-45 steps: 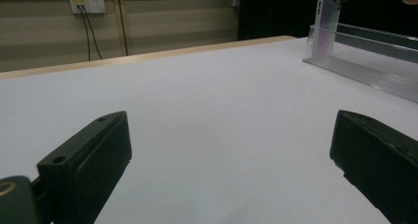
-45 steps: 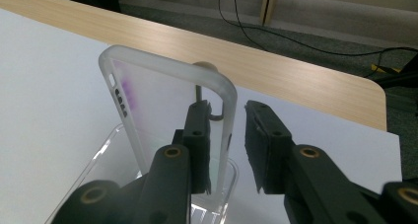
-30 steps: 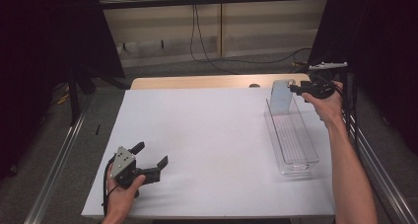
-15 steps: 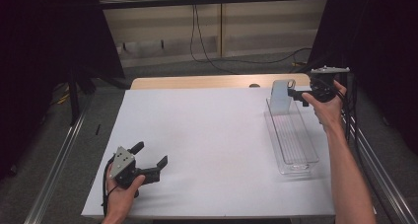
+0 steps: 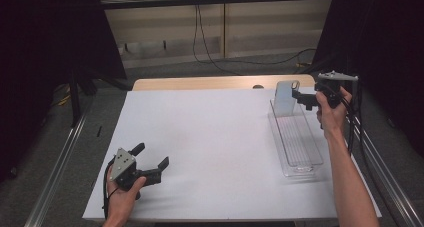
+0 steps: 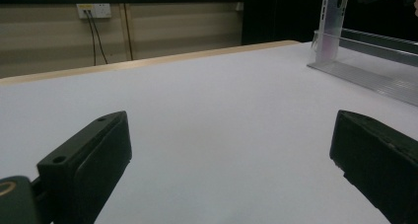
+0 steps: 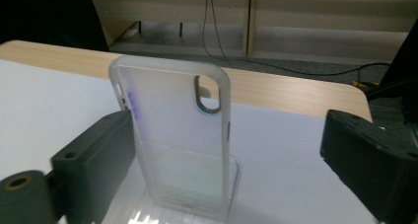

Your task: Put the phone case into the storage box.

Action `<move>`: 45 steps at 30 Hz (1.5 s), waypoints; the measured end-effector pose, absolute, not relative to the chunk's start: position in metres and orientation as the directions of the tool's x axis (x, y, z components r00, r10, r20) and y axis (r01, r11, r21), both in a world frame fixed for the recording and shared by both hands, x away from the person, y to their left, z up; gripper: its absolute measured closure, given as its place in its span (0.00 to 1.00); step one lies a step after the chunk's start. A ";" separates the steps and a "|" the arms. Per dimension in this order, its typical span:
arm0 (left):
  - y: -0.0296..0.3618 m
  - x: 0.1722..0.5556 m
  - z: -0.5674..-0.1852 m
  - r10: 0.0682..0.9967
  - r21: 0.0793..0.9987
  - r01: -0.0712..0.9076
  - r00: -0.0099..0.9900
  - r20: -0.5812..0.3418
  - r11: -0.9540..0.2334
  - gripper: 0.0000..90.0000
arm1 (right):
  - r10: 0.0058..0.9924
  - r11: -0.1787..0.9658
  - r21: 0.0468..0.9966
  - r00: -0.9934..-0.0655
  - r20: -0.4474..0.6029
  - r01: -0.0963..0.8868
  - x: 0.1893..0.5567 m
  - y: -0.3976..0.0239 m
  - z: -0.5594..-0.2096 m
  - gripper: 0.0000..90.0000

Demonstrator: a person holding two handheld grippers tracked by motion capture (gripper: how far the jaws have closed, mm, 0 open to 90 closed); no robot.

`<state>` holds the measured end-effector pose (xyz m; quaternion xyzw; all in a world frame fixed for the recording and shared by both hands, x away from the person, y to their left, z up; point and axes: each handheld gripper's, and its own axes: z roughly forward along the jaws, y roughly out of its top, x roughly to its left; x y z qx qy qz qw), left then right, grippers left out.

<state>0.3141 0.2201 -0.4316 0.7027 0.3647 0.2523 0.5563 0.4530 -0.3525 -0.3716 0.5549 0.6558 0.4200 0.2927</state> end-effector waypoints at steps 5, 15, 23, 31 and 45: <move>0.219 0.313 -0.433 0.794 0.965 0.237 0.606 -0.055 -0.114 0.03 | 0.976 0.038 0.887 -0.206 0.065 0.460 0.448 -0.351 -0.372 0.06; 0.226 0.308 -0.431 0.806 0.969 0.229 0.589 -0.060 -0.096 0.03 | 0.981 0.060 0.903 -0.190 0.024 0.426 0.436 -0.345 -0.376 0.06; 0.228 0.309 -0.429 0.805 0.972 0.220 0.591 -0.062 -0.086 0.03 | 0.981 0.049 0.923 -0.193 0.028 0.381 0.417 -0.342 -0.374 0.08; 0.226 0.310 -0.429 0.800 0.973 0.214 0.597 -0.059 -0.089 0.03 | 0.984 0.040 0.941 -0.178 0.022 0.335 0.399 -0.337 -0.375 0.06; 0.232 0.305 -0.427 0.816 0.977 0.199 0.576 -0.058 -0.071 0.03 | 0.987 0.038 0.958 -0.159 0.007 0.283 0.366 -0.334 -0.383 0.04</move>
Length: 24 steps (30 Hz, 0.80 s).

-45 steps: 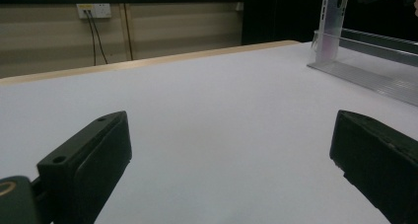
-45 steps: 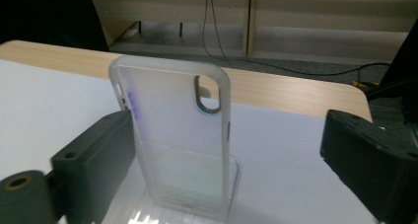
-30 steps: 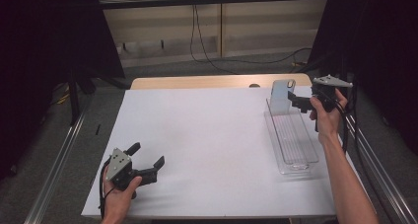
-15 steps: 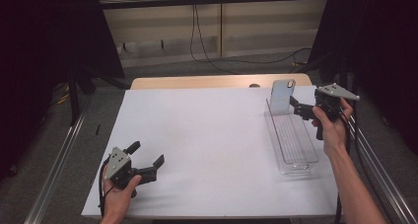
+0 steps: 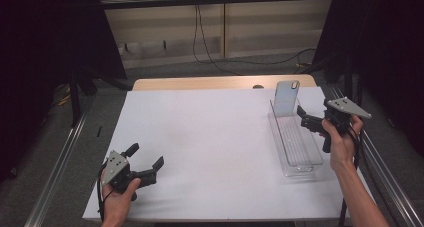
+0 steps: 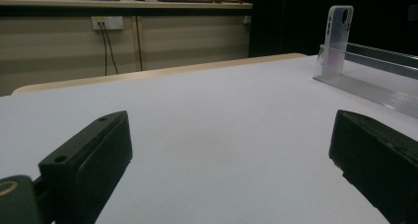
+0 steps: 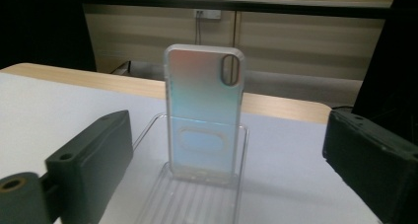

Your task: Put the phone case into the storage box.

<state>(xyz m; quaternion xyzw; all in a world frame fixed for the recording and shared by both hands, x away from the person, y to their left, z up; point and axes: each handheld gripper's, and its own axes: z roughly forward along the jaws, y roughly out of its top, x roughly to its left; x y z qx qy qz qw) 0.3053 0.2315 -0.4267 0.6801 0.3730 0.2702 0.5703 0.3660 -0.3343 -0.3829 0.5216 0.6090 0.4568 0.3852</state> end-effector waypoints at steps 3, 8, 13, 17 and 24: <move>0.232 0.305 -0.426 0.816 0.977 0.199 0.576 -0.052 -0.078 0.03 | 0.984 0.032 0.965 -0.177 0.016 0.260 0.357 -0.333 -0.382 0.05; 0.232 0.304 -0.426 0.816 0.977 0.200 0.575 -0.063 -0.066 0.03 | 0.983 0.038 0.968 -0.181 0.009 0.249 0.344 -0.331 -0.383 0.04; 0.231 0.303 -0.426 0.814 0.977 0.203 0.577 -0.063 -0.069 0.03 | 0.983 0.038 0.968 -0.185 0.009 0.249 0.334 -0.329 -0.388 0.01; 0.231 0.301 -0.425 0.812 0.978 0.199 0.581 -0.059 -0.070 0.03 | 0.982 0.037 0.970 -0.188 0.008 0.239 0.326 -0.330 -0.388 0.00; 0.231 0.300 -0.425 0.811 0.977 0.199 0.582 -0.058 -0.074 0.03 | 0.979 0.032 0.973 -0.202 0.015 0.230 0.309 -0.331 -0.390 0.00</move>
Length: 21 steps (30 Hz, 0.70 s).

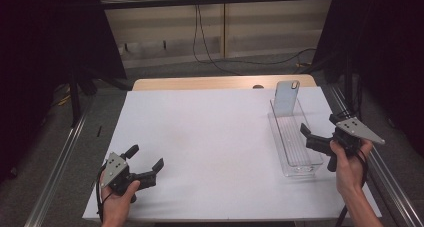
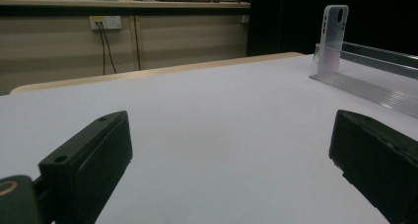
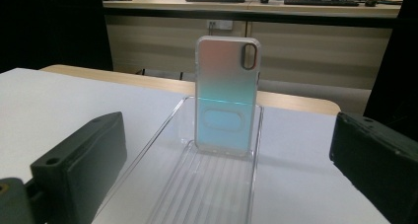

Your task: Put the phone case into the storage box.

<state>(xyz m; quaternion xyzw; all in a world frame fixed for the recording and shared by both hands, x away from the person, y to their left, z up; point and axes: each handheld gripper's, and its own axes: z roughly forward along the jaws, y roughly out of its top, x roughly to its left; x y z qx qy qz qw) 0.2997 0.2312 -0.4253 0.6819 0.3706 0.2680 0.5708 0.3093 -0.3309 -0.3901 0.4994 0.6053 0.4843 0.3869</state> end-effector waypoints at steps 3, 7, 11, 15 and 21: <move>0.231 0.298 -0.425 0.812 0.977 0.198 0.581 -0.056 -0.074 0.03 | 0.980 0.034 0.975 -0.198 0.010 0.219 0.302 -0.329 -0.392 0.01; 0.231 0.298 -0.425 0.811 0.977 0.197 0.582 -0.054 -0.077 0.03 | 0.980 0.038 0.976 -0.199 0.006 0.215 0.290 -0.328 -0.396 0.00; 0.235 0.297 -0.423 0.819 0.979 0.195 0.570 -0.062 -0.061 0.03 | 0.975 0.049 0.981 -0.221 -0.006 0.189 0.276 -0.325 -0.400 0.00; 0.233 0.294 -0.424 0.820 0.978 0.194 0.571 -0.046 -0.080 0.03 | 0.976 0.041 0.983 -0.219 -0.001 0.180 0.264 -0.324 -0.404 0.00; 0.233 0.291 -0.425 0.822 0.979 0.185 0.568 -0.033 -0.088 0.03 | 0.977 0.044 0.976 -0.212 0.001 0.211 0.252 -0.325 -0.409 0.00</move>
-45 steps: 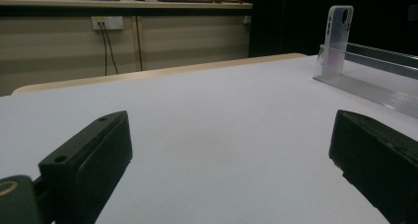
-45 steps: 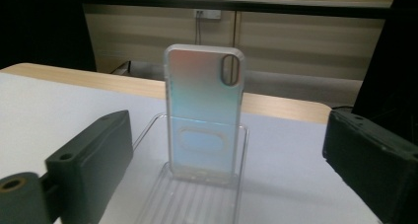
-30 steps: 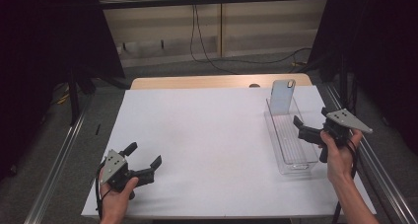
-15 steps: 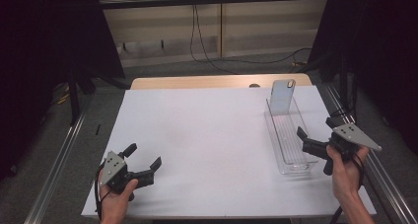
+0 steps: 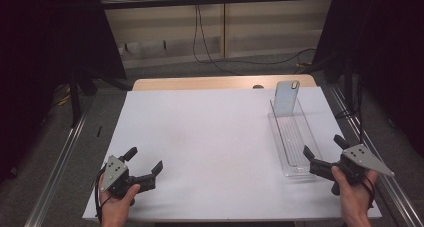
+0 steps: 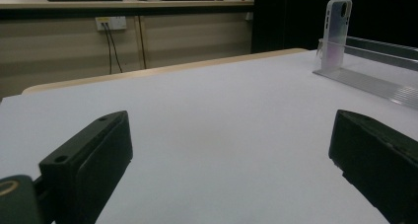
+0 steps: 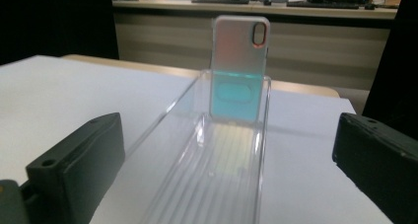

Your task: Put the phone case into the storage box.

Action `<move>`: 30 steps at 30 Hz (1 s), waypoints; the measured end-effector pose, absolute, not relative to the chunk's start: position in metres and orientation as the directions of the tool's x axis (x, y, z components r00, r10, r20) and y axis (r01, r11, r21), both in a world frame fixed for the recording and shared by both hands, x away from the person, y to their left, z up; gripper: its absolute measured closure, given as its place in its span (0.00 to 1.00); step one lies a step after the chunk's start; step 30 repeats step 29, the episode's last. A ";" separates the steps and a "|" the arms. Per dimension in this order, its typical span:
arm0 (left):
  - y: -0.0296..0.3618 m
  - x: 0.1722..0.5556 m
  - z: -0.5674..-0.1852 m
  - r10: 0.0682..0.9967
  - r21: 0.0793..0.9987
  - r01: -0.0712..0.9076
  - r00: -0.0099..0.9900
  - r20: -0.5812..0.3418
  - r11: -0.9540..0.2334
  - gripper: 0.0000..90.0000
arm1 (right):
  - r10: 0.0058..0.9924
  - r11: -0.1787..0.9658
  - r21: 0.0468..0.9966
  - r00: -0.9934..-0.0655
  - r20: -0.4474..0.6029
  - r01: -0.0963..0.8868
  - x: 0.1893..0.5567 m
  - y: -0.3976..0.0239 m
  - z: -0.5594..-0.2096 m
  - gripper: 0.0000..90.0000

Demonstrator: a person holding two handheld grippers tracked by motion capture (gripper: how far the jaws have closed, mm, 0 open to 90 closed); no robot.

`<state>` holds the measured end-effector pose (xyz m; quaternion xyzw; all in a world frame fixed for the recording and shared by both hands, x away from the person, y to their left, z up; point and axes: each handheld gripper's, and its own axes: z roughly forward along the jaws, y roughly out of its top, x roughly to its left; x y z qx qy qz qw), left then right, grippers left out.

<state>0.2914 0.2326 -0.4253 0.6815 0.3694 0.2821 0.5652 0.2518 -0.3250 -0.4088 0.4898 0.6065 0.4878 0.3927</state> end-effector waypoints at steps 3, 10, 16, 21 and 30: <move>0.233 0.289 -0.426 0.824 0.978 0.180 0.567 -0.013 -0.109 0.03 | 0.982 0.049 0.974 -0.191 -0.006 0.222 0.247 -0.326 -0.415 0.00; 0.233 0.282 -0.426 0.824 0.974 0.189 0.567 -0.007 -0.122 0.03 | 0.979 0.039 0.971 -0.204 0.011 0.236 0.233 -0.323 -0.423 0.00; 0.240 0.282 -0.426 0.837 0.977 0.197 0.545 -0.042 -0.079 0.02 | 0.983 0.082 0.970 -0.178 -0.041 0.227 0.221 -0.315 -0.433 0.00; 0.241 0.282 -0.427 0.835 0.976 0.204 0.548 -0.049 -0.077 0.02 | 0.988 0.076 0.973 -0.147 -0.045 0.217 0.219 -0.317 -0.435 0.00; 0.242 0.286 -0.427 0.842 0.973 0.221 0.536 -0.066 -0.065 0.03 | 0.993 0.026 0.974 -0.121 0.002 0.227 0.222 -0.319 -0.436 0.00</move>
